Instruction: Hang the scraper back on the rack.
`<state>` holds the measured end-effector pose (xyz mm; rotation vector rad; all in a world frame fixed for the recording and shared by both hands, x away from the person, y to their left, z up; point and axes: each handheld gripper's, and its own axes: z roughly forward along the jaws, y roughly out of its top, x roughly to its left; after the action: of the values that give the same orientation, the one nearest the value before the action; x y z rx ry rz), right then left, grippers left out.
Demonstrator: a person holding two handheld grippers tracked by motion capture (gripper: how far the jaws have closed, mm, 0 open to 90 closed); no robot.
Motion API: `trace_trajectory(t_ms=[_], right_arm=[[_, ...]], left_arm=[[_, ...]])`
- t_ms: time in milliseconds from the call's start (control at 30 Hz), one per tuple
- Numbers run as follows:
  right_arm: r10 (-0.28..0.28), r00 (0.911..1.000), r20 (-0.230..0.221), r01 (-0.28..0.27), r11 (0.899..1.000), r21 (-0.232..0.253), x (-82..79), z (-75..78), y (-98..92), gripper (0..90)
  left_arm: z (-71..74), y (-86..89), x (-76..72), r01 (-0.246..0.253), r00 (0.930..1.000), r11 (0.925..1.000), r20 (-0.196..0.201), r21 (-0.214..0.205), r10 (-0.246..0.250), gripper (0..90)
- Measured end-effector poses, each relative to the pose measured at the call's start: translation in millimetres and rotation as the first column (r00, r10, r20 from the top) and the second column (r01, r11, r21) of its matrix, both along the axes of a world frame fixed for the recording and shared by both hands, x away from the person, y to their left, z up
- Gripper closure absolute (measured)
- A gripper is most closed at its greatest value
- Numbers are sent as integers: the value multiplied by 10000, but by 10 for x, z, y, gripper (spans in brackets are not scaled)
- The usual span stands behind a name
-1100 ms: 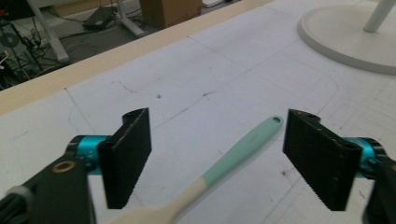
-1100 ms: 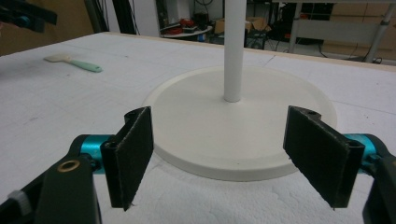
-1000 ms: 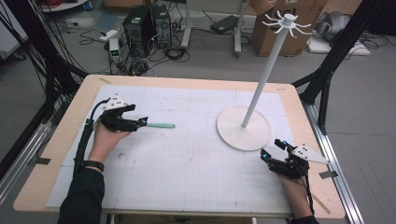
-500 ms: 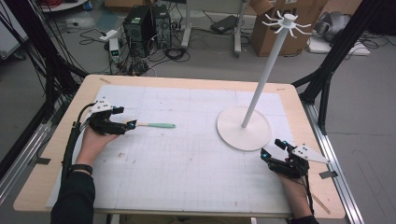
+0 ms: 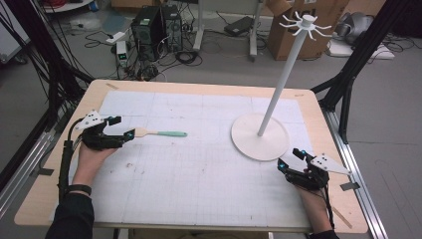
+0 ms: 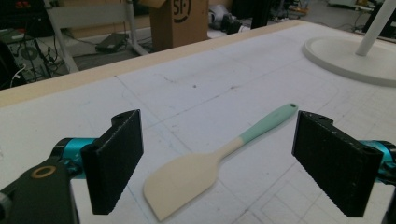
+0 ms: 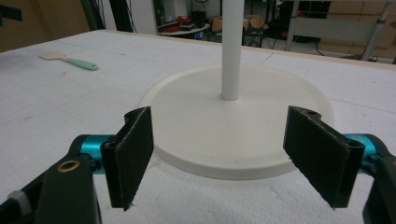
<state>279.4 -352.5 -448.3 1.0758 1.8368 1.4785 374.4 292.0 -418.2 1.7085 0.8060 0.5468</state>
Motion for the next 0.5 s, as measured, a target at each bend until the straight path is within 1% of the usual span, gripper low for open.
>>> trace_trajectory(t_ms=[67,100,133,167,233,300,400,467,500], right_arm=[[-4,10000,0,4,10000,11,3,-1,-7,239],[-17,10000,-10,17,10000,22,4,-1,-6,239],[1,10000,13,-1,10000,-1,5,-1,-8,239],[2,10000,-26,-2,10000,5,0,0,-3,239],[10,10000,-8,-10,10000,-4,-1,0,0,239],[14,10000,-13,-14,10000,-2,-1,1,0,239],[46,10000,-2,-46,10000,-32,-1,1,0,239],[53,10000,-6,-53,9999,-85,-6,1,4,240],[53,10000,-6,-53,9999,-85,-6,1,4,240]], left_arm=[[15,-10,4,126,9999,9999,97,-67,-125,170],[16,-14,9,88,9999,9999,81,-78,-88,170],[19,-14,20,-6,10000,10000,50,54,6,163],[17,-18,32,-26,10000,10000,-8,91,26,163],[19,-27,68,47,9998,9998,-169,196,-44,161],[30,-56,114,273,9993,9990,-250,352,-264,163],[33,-135,201,483,9979,9963,-456,716,-451,161],[21,-209,263,708,9956,9917,-684,1070,-637,163],[11,-248,293,879,9940,9880,-766,1273,-786,163]])
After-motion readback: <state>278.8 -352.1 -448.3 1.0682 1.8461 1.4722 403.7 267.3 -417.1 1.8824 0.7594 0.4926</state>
